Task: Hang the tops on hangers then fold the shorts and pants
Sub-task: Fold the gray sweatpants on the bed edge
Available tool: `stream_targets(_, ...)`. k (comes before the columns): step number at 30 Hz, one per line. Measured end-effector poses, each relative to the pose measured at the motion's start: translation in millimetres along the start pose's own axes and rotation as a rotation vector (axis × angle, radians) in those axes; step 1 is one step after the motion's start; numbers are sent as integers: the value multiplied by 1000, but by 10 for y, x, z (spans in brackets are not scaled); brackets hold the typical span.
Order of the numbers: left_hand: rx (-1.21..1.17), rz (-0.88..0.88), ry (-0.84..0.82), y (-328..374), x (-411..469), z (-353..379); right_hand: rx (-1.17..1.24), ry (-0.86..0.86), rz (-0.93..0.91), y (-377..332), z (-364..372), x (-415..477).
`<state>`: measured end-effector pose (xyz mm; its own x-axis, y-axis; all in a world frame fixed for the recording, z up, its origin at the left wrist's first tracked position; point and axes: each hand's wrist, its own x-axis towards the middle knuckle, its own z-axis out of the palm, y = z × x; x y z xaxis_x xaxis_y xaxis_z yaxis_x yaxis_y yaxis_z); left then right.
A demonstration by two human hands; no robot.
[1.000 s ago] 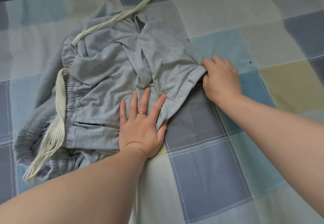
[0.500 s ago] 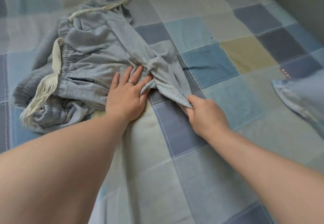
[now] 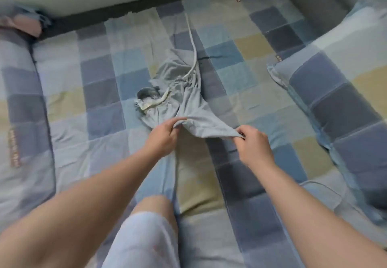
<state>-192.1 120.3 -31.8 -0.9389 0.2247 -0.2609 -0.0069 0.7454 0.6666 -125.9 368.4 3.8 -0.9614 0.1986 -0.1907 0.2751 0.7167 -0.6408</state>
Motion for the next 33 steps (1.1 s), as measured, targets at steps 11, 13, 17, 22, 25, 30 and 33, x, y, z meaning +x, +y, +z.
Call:
stream_targets(11,-246,-114,151,1878,-2320,-1016,197,-129,121,-1194,-2074,-2090)
stream_targets(13,-259,-152,158,2030,-2658,-1127,230,-171,120,-1392,-2338,-2334)
stream_targets(17,-309,-157,180,2116,-3191,-1344,311,-195,81,-1750,-2682,-2817)
stream_targets(22,-376,-143,211,1971,-3608,-1487,434,-243,-16,-2216,-2717,-3250)
stream_targets(25,-370,-130,203,1875,-3926,-1554,526,-266,-43,-2493,-2590,-3478)
stream_targets(30,-501,-2,234,1903,-4615,-1774,605,-275,-98,-2863,-2263,-3797)
stream_targets(33,-605,72,179,1983,-4976,-1885,646,-269,-111,-3036,-2119,-3922)
